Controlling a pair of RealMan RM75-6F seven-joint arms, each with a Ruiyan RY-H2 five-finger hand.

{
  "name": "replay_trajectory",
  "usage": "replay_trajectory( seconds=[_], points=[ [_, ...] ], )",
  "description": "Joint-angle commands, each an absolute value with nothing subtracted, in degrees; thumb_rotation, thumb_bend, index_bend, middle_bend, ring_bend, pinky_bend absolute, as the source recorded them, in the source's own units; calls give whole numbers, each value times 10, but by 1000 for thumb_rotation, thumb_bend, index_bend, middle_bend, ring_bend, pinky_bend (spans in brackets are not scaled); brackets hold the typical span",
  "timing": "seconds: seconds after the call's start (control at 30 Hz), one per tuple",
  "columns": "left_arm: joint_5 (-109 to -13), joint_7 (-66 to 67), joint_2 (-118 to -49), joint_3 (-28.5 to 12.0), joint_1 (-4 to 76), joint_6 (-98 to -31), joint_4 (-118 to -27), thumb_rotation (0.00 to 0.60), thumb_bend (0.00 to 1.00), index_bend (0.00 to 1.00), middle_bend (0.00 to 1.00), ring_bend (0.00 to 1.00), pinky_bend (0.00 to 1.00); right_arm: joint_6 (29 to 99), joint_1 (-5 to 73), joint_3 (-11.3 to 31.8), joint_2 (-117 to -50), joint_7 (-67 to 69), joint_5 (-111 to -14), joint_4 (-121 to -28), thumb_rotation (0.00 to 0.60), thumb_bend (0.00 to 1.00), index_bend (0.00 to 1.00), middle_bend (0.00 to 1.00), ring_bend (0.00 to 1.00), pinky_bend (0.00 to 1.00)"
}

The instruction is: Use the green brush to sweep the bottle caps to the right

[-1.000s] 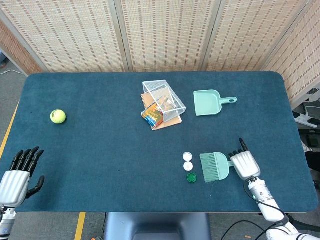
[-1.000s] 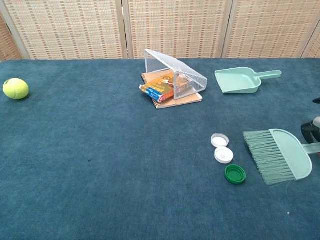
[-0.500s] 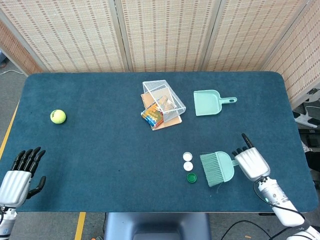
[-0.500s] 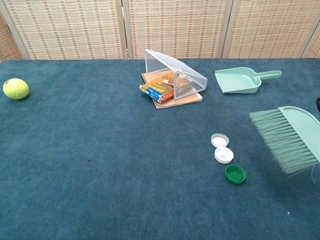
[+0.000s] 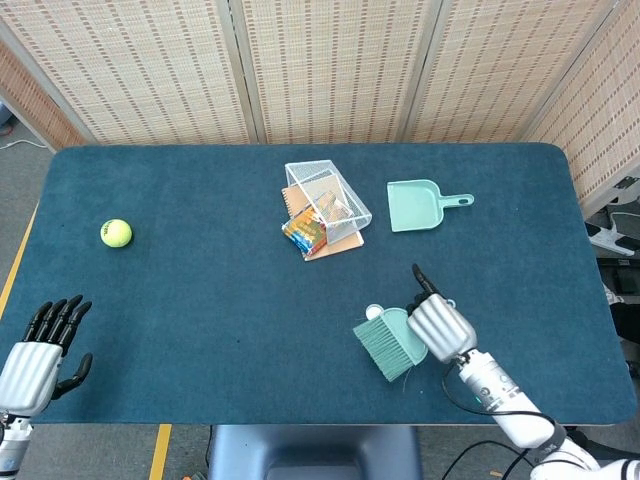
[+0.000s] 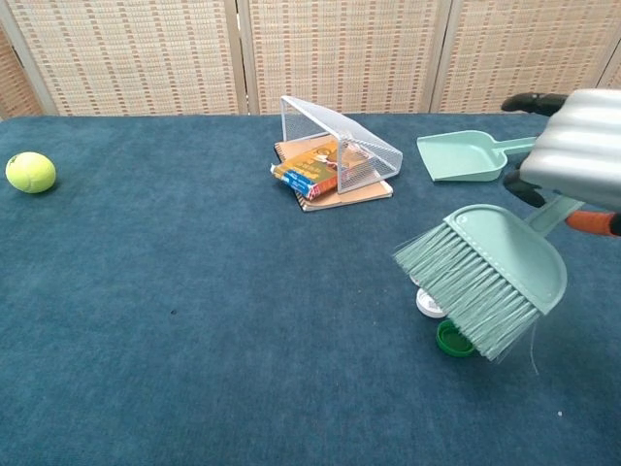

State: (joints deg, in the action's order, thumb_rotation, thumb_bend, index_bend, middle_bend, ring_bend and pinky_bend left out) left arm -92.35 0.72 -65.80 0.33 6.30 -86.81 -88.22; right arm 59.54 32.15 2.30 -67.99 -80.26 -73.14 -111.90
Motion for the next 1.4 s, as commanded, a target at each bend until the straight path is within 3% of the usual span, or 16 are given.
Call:
replay_trajectory(
  seconds=[0.03, 0.73, 1.4],
  points=[
    [-922, 6, -658, 4, 63, -867, -881, 600, 446, 0, 0, 0, 48, 598, 380, 26, -742, -943, -636, -1162, 600, 607, 942, 797, 530, 0],
    [-920, 18, -664, 9, 53, -871, -876, 600, 445, 0, 0, 0, 47, 689, 479, -40, -852, -1115, -484, -1082, 600, 598, 942, 797, 543, 0],
    [-902, -14, -664, -6, 73, -843, -827, 600, 445, 0, 0, 0, 48, 706, 512, -88, -868, -1101, -423, -951, 600, 597, 942, 797, 546, 0]
  ],
)
